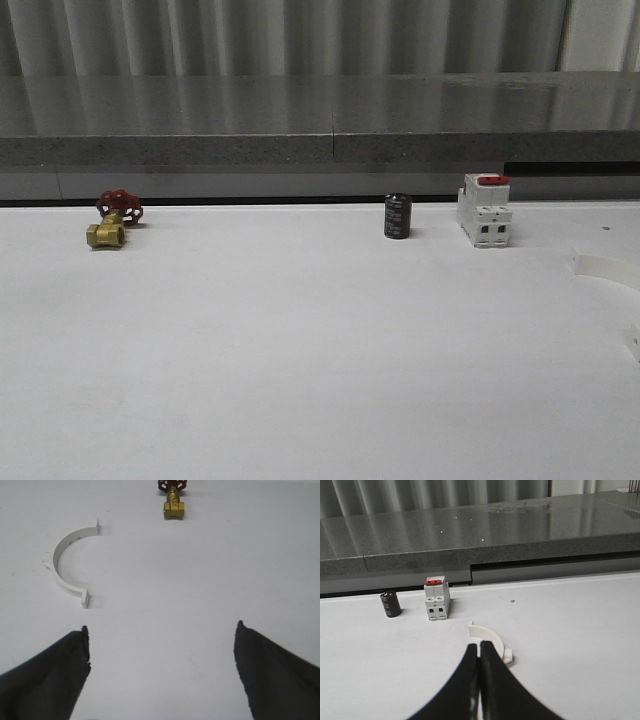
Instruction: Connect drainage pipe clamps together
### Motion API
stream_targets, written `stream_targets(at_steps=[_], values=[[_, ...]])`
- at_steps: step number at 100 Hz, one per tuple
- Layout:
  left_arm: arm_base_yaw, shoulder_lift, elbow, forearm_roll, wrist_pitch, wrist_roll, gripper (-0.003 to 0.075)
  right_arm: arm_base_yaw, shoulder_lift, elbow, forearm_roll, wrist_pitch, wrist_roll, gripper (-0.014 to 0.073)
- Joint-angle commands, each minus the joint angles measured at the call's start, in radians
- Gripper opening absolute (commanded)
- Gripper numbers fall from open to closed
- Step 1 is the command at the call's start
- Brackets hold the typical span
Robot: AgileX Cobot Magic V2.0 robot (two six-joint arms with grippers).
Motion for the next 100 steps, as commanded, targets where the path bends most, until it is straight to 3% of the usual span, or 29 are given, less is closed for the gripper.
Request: stream_targets(at_steps=[1, 17, 33, 65, 100], values=[[0.004, 0.054, -0.043, 0.041, -0.07, -0.052, 0.0596, -0.005, -0.02, -0.016, -0.003, -0.077, -0.008, -0.0067], [0.023, 0.223, -0.1, 0.085, -0.089, -0.083, 0.0596, -0.005, -0.02, -0.016, -0.003, -0.077, -0.008, -0.0067], [0.105, 0.412, -0.218, 0.081, -0.096, -0.081, 0.0596, -0.005, -0.02, -0.016, -0.003, -0.077, -0.008, -0.0067], [0.267, 0.765, -0.456, 0.049, -0.099, 0.111, 0.0585, -0.005, -0.02, -0.016, -0.003, -0.077, -0.008, -0.0067], [0.332, 1.031, -0.552, 0.043, -0.179, 0.194, 0.0566, -0.005, -0.02, -0.016, -0.003, -0.077, -0.008, -0.0067]])
